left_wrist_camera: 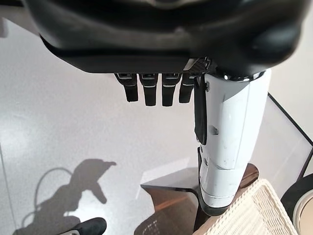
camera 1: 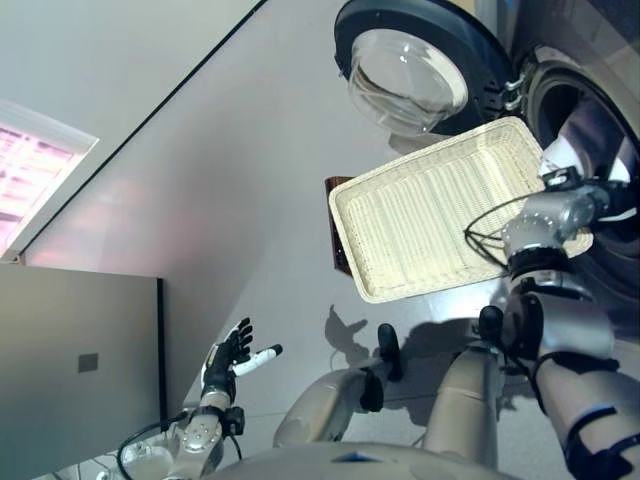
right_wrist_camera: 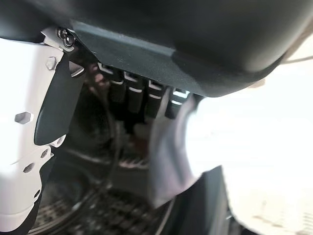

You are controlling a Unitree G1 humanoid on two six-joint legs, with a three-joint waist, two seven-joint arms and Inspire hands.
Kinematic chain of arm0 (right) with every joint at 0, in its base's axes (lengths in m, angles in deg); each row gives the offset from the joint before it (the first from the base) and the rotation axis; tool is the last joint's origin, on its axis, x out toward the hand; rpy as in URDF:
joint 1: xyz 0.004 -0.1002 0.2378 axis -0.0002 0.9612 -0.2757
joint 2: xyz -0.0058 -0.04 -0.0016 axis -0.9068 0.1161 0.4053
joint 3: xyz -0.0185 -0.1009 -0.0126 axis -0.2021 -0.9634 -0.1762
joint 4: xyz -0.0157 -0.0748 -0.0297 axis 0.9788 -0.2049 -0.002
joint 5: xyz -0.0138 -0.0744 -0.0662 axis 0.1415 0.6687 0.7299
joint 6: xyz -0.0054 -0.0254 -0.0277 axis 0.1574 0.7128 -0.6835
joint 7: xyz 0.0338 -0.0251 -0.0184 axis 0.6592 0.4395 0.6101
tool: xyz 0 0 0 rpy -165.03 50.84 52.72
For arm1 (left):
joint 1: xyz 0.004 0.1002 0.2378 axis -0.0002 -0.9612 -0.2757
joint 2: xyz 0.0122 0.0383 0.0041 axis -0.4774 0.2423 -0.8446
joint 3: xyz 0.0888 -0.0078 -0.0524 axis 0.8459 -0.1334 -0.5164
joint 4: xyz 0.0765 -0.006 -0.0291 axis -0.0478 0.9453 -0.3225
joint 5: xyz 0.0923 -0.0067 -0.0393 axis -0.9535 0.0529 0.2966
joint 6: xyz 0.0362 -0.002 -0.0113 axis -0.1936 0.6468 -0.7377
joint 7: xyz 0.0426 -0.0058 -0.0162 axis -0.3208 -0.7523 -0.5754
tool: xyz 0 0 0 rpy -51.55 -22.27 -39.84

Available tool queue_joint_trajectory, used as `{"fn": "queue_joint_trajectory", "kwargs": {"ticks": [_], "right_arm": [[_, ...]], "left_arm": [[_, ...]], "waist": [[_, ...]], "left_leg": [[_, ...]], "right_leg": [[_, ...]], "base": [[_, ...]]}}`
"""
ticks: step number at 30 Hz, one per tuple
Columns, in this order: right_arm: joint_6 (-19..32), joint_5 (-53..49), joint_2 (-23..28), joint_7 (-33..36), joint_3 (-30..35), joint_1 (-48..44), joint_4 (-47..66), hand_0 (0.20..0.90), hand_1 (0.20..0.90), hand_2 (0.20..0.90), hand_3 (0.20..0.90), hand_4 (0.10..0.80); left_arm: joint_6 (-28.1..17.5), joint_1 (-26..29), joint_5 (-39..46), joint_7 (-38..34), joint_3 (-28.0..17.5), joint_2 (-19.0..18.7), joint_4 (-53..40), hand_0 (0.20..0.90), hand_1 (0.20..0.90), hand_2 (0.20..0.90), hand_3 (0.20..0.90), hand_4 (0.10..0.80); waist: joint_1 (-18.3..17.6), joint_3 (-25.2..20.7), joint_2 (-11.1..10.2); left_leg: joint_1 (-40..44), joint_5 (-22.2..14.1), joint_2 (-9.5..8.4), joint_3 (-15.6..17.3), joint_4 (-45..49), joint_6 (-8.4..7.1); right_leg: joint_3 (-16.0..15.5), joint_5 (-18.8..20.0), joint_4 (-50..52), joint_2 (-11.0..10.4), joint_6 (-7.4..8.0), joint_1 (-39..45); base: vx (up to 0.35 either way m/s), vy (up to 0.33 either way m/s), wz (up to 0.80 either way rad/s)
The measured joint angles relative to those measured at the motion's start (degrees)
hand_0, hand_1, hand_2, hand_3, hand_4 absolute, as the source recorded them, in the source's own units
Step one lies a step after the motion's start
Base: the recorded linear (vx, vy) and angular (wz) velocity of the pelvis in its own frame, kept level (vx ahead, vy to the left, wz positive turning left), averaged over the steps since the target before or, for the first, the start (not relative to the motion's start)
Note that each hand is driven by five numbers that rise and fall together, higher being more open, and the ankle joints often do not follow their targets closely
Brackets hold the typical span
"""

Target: Pick up the clothes and place them into the washing machine

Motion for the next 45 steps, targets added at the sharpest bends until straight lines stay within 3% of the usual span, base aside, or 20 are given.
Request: {"fn": "queue_joint_trajectory", "kwargs": {"ticks": [4,10,18,21,22,23,25,26,27,28,29,30,31,32,35,36,39,40,43,45], "right_arm": [[-0.22,0.25,-1.03,-0.24,-0.85,2.28,-1.14,0.900,0.900,0.900,0.900,0.800],[-8.84,2.69,0.09,-3.87,-7.38,2.88,-10.15,0.900,0.900,0.900,0.900,0.800],[-8.94,1.56,-0.51,-6.20,-7.75,3.29,-11.92,0.900,0.900,0.900,0.900,0.800],[-8.90,1.26,-2.59,-6.18,-7.88,4.81,-11.88,0.900,0.900,0.900,0.900,0.800],[-8.74,1.19,-3.09,-6.17,-7.85,5.84,-11.87,0.900,0.900,0.900,0.900,0.800],[-8.67,1.17,-3.63,-6.26,-7.19,7.11,-12.67,0.900,0.900,0.900,0.900,0.800],[-8.58,0.32,-4.36,-6.27,-6.96,7.63,-14.82,0.900,0.900,0.900,0.900,0.800],[-8.52,-0.22,-4.27,-6.53,-6.76,7.67,-15.05,0.900,0.900,0.900,0.900,0.800],[-8.40,-1.71,-4.30,-6.85,-6.83,7.58,-15.05,0.900,0.900,0.900,0.900,0.800],[-7.96,-2.54,-3.65,-7.55,-7.16,7.31,-14.85,0.900,0.900,0.900,0.900,0.800],[-7.55,-3.71,-4.59,-7.54,-7.14,7.33,-14.82,0.900,0.900,0.900,0.900,0.800],[-7.38,-4.93,-6.32,-7.54,-6.64,8.16,-14.84,0.900,0.900,0.900,0.900,0.800],[-7.48,-5.65,-5.87,-8.50,-5.93,8.32,-14.15,0.900,0.900,0.900,0.900,0.800],[-7.42,-5.67,-5.94,-9.37,-5.49,8.95,-14.07,0.900,0.900,0.900,0.900,0.800],[-7.97,-5.61,-8.45,-11.39,-5.69,10.01,-14.04,0.900,0.900,0.900,0.900,0.800],[-8.40,-5.57,-9.30,-12.30,-6.36,11.04,-14.06,0.900,0.900,0.900,0.900,0.800],[-10.40,-5.73,-10.50,-13.85,-6.77,15.71,-14.19,0.900,0.900,0.900,0.900,0.800],[-10.60,-6.41,-11.03,-14.98,-5.57,17.19,-14.00,0.900,0.900,0.900,0.900,0.800],[-11.31,-10.40,-15.24,-17.53,-3.95,22.43,-16.22,0.900,0.900,0.900,0.900,0.800],[-11.19,-11.64,-16.90,-18.03,-4.08,22.50,-16.73,0.900,0.900,0.900,0.900,0.800]], "left_arm": [[0.03,-0.20,-0.12,-0.01,-0.03,0.01,0.06,0.900,0.900,0.900,0.900,0.800],[0.27,-0.73,-1.47,0.15,-0.22,-0.01,-0.12,0.900,0.900,0.900,0.900,0.800],[0.62,-1.42,-1.31,0.68,-0.95,-0.09,-0.06,0.900,0.900,0.900,0.900,0.800],[0.88,-2.19,-1.29,0.73,-2.52,0.25,-0.07,0.900,0.900,0.900,0.900,0.800],[1.00,-2.35,-1.28,0.77,-3.01,0.18,-0.09,0.900,0.900,0.900,0.900,0.800],[0.80,-2.13,-1.10,0.74,-3.13,-0.47,-0.14,0.900,0.900,0.900,0.900,0.800],[1.15,-2.27,-0.85,1.06,-2.64,-0.48,0.37,0.900,0.900,0.900,0.900,0.800],[1.24,-2.01,-0.86,1.23,-2.52,0.07,1.24,0.900,0.900,0.900,0.900,0.800],[1.61,-1.96,-0.83,1.37,-2.31,1.59,2.83,0.900,0.900,0.900,0.900,0.800],[2.22,-1.81,-0.81,1.38,-2.18,4.41,4.43,0.900,0.900,0.900,0.900,0.800],[1.79,-3.06,-0.90,1.57,-2.10,4.42,3.34,0.900,0.900,0.900,0.900,0.800],[1.02,-3.75,-0.92,1.54,-2.05,1.66,2.54,0.900,0.900,0.900,0.900,0.800],[2.36,-1.49,-0.71,1.30,-1.95,2.18,4.67,0.900,0.900,0.900,0.900,0.800],[3.20,0.06,-0.69,1.31,-1.98,2.04,5.86,0.900,0.900,0.900,0.900,0.800],[3.43,0.26,-0.71,1.10,-2.23,2.18,7.10,0.900,0.900,0.900,0.900,0.800],[3.84,0.57,-0.73,1.10,-2.35,2.24,8.03,0.900,0.900,0.900,0.900,0.800],[3.63,2.54,-0.80,0.85,-3.29,2.13,6.81,0.900,0.900,0.900,0.900,0.800],[3.74,3.42,-0.81,0.83,-3.45,2.14,6.05,0.900,0.900,0.900,0.900,0.800],[2.68,2.76,-0.83,1.15,-5.44,1.21,3.50,0.900,0.900,0.900,0.900,0.800],[2.54,3.47,-0.67,1.21,-5.42,0.20,3.74,0.900,0.900,0.900,0.900,0.800]], "waist": [[0.19,-0.12,-0.27],[0.43,-0.61,-2.02],[0.86,-0.59,-2.83],[1.37,-0.58,-4.15],[1.86,-0.39,-4.70],[1.73,0.12,-6.42],[2.53,1.54,-8.75],[2.28,1.69,-8.44],[1.93,2.27,-8.54],[2.43,2.94,-7.36],[3.75,3.24,-6.95],[3.24,3.53,-9.97],[4.03,4.93,-7.58],[4.79,5.57,-7.70],[5.19,6.58,-8.83],[5.16,6.82,-9.09],[5.19,6.74,-9.98],[4.70,6.47,-10.57],[5.00,2.43,-14.89],[4.23,1.88,-15.75]], "left_leg": [[-0.15,-0.06,0.01,-0.08,0.41,-0.02],[-0.41,-0.20,0.25,-0.05,0.87,-0.05],[-1.49,-2.20,1.44,-0.60,5.17,-0.77],[-1.32,-3.89,2.85,-1.04,8.56,-1.81],[-1.39,-3.99,3.89,-1.69,10.33,-2.35],[-2.81,-4.31,3.27,-2.99,14.89,-3.67],[-6.62,-1.15,2.63,-7.25,23.23,-7.57],[-8.30,0.70,2.44,-8.54,25.52,-8.51],[-9.56,0.42,1.29,-8.53,22.67,-8.71],[-9.24,0.96,0.94,-7.73,15.12,-7.50],[-8.76,0.73,2.18,-7.09,9.08,-8.35],[-8.39,-0.06,1.51,-5.15,4.46,-9.04],[-7.85,0.33,3.38,-5.07,1.29,-8.46],[-8.12,0.91,3.42,-4.91,-0.86,-7.63],[-5.09,2.86,3.53,-8.58,-2.61,-5.51],[-4.88,3.05,3.02,-8.26,-1.96,-5.14],[-3.04,5.72,2.01,-6.70,0.25,-1.19],[-2.77,5.38,1.31,-6.42,1.36,-1.15],[0.48,4.55,-1.81,-6.28,-0.15,0.63],[1.36,4.74,-2.73,-6.98,1.27,5.44]], "right_leg": [[-0.05,0.03,0.07,-0.05,0.02,0.04],[-0.15,0.00,0.20,0.10,-0.03,-0.01],[-1.14,-1.63,2.78,0.71,-1.08,0.12],[-2.04,-3.27,5.31,2.20,-2.27,0.78],[-3.26,-5.10,9.02,2.82,-3.53,0.84],[-3.49,-8.10,11.50,2.98,-4.58,1.04],[-3.05,-9.41,13.21,3.15,-5.70,1.82],[-3.44,-9.35,12.48,3.25,-5.78,2.42],[-3.79,-9.12,8.80,2.70,-5.50,3.67],[-4.74,-8.11,4.40,3.97,-4.50,6.09],[-5.43,-10.58,12.64,6.55,-6.61,6.16],[-5.96,-17.30,11.40,6.53,-9.02,11.28],[-8.42,-15.15,11.46,7.78,-9.27,12.22],[-9.14,-16.12,11.80,8.37,-10.26,11.87],[-5.66,-17.43,13.75,10.20,-8.97,11.14],[-5.15,-17.70,13.70,9.76,-8.39,11.79],[-4.06,-18.85,12.78,8.73,-6.17,14.86],[-4.19,-19.56,11.62,7.63,-5.42,16.12],[-4.57,-19.72,8.68,4.12,-3.66,20.36],[-4.49,-18.95,11.14,3.98,-2.16,20.68]], "base": [[-0.010,0.002,0.00],[-0.005,-0.002,0.00],[0.052,-0.069,0.03],[0.103,-0.171,-0.04],[0.075,-0.184,0.23],[0.063,-0.097,0.36],[0.120,-0.036,0.24],[0.209,0.030,0.12],[0.290,0.025,0.04],[0.353,0.033,-0.41],[0.317,0.023,-0.36],[0.262,0.045,-0.34],[0.279,0.120,0.00],[0.325,0.194,-0.26],[0.291,0.205,-0.50],[0.299,0.187,-0.34],[0.306,0.113,-0.24],[0.393,0.124,0.03],[0.116,0.108,0.00],[0.089,0.069,-0.02]]}}
